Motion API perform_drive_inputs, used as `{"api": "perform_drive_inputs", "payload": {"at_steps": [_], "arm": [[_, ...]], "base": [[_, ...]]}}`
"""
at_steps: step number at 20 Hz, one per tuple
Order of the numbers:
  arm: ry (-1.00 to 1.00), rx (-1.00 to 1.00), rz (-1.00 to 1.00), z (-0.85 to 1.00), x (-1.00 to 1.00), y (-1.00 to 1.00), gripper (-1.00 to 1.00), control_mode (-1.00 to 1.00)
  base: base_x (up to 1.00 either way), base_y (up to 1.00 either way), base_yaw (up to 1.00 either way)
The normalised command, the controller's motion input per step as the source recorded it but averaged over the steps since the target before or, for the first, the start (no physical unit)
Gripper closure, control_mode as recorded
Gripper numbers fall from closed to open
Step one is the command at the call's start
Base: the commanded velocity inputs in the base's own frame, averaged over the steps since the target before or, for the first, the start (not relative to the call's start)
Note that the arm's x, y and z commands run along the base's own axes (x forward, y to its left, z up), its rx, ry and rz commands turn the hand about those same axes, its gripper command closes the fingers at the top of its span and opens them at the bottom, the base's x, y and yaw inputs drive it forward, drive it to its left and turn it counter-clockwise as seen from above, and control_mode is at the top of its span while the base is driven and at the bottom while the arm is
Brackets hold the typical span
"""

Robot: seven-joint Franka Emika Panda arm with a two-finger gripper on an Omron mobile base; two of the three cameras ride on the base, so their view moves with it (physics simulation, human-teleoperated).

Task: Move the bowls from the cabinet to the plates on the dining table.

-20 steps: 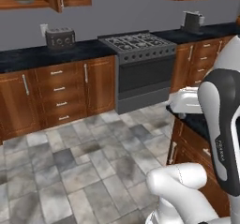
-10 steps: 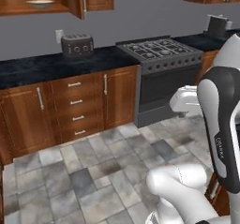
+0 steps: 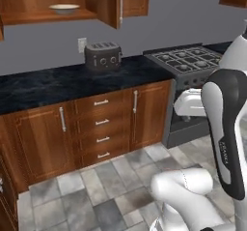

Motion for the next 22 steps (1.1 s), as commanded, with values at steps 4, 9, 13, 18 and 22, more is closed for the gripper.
{"api": "perform_drive_inputs", "payload": {"at_steps": [4,9,13,18,22], "arm": [[0.00,0.00,0.00,0.00,0.00,0.00,-1.00,1.00],[0.00,0.00,0.00,0.00,0.00,0.00,-1.00,1.00],[0.00,0.00,0.00,0.00,0.00,0.00,-1.00,1.00],[0.00,0.00,0.00,0.00,0.00,0.00,-1.00,1.00],[0.00,0.00,0.00,0.00,0.00,0.00,-1.00,1.00]], "base": [[1.00,0.69,0.13],[1.00,0.61,0.12],[1.00,0.49,0.09],[1.00,0.27,0.07],[1.00,0.22,0.09]]}}
